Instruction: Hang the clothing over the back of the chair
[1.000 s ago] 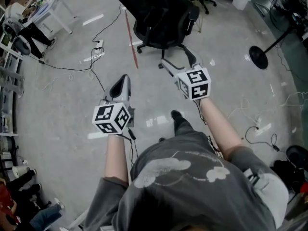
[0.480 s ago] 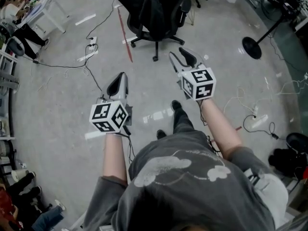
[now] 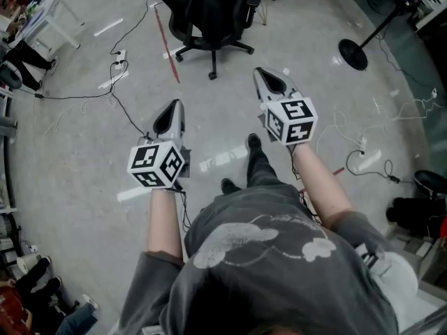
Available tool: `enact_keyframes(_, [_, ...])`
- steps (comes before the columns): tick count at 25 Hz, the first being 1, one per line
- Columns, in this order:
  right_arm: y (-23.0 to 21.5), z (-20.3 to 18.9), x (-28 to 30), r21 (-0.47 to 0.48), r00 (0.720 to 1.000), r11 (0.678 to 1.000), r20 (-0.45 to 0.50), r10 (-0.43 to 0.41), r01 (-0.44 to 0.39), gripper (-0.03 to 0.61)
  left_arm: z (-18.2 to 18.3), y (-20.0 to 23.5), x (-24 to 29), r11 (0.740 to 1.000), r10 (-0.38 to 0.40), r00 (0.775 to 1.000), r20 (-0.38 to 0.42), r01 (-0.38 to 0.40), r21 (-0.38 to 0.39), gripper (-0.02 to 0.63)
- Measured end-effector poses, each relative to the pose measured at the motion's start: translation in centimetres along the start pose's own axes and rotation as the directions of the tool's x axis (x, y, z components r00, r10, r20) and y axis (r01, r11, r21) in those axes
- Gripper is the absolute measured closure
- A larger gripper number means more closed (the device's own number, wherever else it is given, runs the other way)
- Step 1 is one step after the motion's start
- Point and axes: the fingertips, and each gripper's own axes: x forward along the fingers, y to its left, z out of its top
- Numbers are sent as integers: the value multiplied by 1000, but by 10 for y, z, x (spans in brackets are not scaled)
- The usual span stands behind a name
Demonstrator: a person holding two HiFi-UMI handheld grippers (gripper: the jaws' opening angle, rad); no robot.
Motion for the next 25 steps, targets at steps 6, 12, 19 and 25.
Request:
enact_keyframes(6, [5,-9,-8,-22,999,1000,-40,20,-21,589,-6,-6,0,1000,-20,1000,-10,19,-20,611])
enact_keyframes(12, [19,-19,-8,-32,996,998,-72,52,-54,589,-13,0,-13,999,-11,1000,-9,10,-44,611])
enact_keyframes(19, [36,-17,-7,-35,994,995,-63,93,-95,589,-14,5,-26,999,16,1000,-17,-16,-35,611])
enact_keyframes(25, [42,-17,-15,-31,991,992,-67,117,-119,589,-11,-1,-34,999,11,1000,-12,-12,-36,611])
